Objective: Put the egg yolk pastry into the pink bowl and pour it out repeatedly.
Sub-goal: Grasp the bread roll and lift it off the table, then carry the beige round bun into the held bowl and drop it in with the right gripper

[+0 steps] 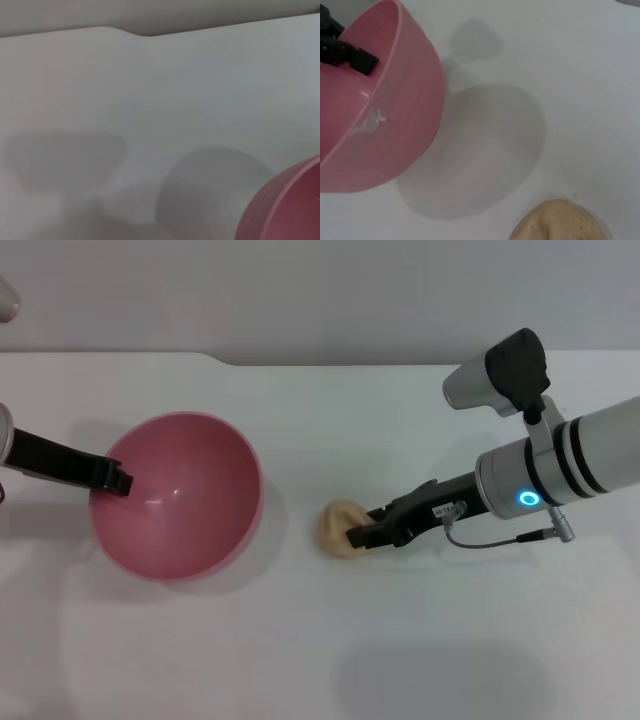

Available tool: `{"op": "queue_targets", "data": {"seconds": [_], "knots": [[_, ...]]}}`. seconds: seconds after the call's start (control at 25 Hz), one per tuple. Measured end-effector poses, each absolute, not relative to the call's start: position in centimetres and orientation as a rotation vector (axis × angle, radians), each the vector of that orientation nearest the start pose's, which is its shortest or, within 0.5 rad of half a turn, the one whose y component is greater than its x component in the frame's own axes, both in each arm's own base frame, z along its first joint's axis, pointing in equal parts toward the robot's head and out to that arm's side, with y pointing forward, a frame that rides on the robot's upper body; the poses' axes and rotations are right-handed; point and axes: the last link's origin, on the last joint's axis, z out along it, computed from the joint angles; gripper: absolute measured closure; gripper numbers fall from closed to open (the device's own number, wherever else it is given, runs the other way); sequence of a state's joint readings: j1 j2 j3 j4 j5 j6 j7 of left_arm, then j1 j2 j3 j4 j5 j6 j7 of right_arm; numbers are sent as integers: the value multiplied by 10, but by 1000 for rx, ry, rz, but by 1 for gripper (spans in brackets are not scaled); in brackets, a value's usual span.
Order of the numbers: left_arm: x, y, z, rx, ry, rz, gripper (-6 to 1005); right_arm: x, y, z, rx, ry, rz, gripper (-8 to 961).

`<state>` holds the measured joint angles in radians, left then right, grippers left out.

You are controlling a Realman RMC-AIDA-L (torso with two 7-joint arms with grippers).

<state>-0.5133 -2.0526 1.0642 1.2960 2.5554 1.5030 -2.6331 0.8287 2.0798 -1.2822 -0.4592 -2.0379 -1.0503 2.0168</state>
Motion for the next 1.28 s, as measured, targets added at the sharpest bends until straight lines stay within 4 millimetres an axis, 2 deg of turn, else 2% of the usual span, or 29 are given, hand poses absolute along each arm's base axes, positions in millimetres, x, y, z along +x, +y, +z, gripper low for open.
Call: {"op": "queue_targets", "data": {"seconds": [0.12,0.24,0.44,0.48,0.72,0.84,1.0,1.12,1.28], "knots": [[-242,362,53,-2276,-1355,169,1000,213,382,-91,-2750,1071,61,539],[-240,363,51,-2278,-1348,171,1001,217,382,-83,-2719,1115,136,564],[-239,363,47,-2290,-1345,182,1001,227,379,-51,-2639,1183,342,605],[-239,363,47,-2290,-1345,182,1001,227,379,-51,-2639,1183,342,614],[-232,365,36,-2330,-1329,214,1000,230,371,-20,-2637,1204,479,670],[-226,368,21,-2382,-1325,268,1000,218,364,1,-2703,1133,549,706],[-205,372,-7,-2491,-1234,385,1000,192,352,19,-2863,948,558,733],[-186,374,-26,-2558,-1134,466,1000,174,346,19,-2983,813,517,748],[-160,374,-44,-2610,-1028,521,1000,158,344,6,-3083,726,436,767]]}}
